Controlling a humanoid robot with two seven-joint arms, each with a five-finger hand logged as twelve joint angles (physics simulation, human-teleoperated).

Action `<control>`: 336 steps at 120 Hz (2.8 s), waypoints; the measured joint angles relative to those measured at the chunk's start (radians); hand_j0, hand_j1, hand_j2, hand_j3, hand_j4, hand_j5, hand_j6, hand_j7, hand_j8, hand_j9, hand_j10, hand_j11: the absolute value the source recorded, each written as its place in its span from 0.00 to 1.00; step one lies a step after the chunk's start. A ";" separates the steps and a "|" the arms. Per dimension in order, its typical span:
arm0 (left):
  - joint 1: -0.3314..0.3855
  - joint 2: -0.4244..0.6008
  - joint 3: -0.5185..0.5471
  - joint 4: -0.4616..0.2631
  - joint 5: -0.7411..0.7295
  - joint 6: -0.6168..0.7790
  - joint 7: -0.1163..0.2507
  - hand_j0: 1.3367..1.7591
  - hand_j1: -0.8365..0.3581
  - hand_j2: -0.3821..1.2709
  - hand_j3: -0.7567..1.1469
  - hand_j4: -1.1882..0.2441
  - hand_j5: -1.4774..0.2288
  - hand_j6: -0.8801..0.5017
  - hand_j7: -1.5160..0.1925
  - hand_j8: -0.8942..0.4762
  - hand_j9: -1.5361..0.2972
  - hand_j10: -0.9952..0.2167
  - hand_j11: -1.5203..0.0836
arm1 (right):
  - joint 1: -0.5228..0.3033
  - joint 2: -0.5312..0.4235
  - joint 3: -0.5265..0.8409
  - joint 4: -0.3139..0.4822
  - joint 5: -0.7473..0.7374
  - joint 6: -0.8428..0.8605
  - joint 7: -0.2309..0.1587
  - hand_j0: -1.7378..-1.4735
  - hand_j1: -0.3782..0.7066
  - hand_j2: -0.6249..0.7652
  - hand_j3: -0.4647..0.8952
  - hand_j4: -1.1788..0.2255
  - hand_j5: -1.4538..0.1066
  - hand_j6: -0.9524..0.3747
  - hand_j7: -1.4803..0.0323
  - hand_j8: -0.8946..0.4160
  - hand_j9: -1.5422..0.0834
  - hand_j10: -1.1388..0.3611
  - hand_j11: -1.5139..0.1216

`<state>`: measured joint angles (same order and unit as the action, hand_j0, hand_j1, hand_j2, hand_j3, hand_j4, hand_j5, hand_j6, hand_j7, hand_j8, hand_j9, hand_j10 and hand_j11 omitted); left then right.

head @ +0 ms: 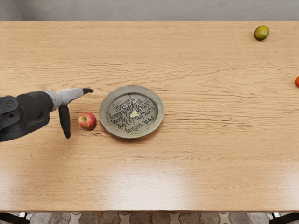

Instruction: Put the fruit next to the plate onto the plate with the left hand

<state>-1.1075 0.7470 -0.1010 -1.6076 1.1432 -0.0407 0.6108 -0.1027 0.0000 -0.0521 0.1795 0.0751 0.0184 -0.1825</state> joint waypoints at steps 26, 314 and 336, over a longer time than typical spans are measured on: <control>0.005 -0.034 0.017 -0.010 0.060 0.017 0.000 0.76 0.86 0.25 0.40 0.73 0.76 0.53 0.78 0.55 0.74 0.70 0.84 | 0.000 0.000 0.000 0.000 0.000 0.000 0.000 0.30 0.03 0.45 0.34 0.84 0.93 0.72 0.98 0.68 0.95 0.76 0.93; 0.127 -0.057 0.112 -0.040 0.286 0.305 0.000 0.76 0.50 0.30 0.40 0.48 0.49 0.29 0.51 0.29 0.49 0.41 0.55 | -0.007 0.000 -0.004 -0.006 0.000 0.000 0.000 0.30 0.03 0.45 0.34 0.84 0.93 0.72 0.98 0.68 0.95 0.76 0.93; 0.128 -0.064 0.113 -0.037 0.288 0.306 0.000 0.76 0.49 0.31 0.40 0.46 0.46 0.31 0.48 0.28 0.46 0.39 0.52 | -0.008 0.000 -0.004 -0.007 0.000 0.000 0.000 0.30 0.03 0.45 0.34 0.84 0.93 0.72 0.98 0.68 0.95 0.76 0.93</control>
<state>-0.9791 0.6826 0.0119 -1.6443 1.4311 0.2656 0.6111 -0.1103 0.0000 -0.0561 0.1720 0.0751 0.0183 -0.1825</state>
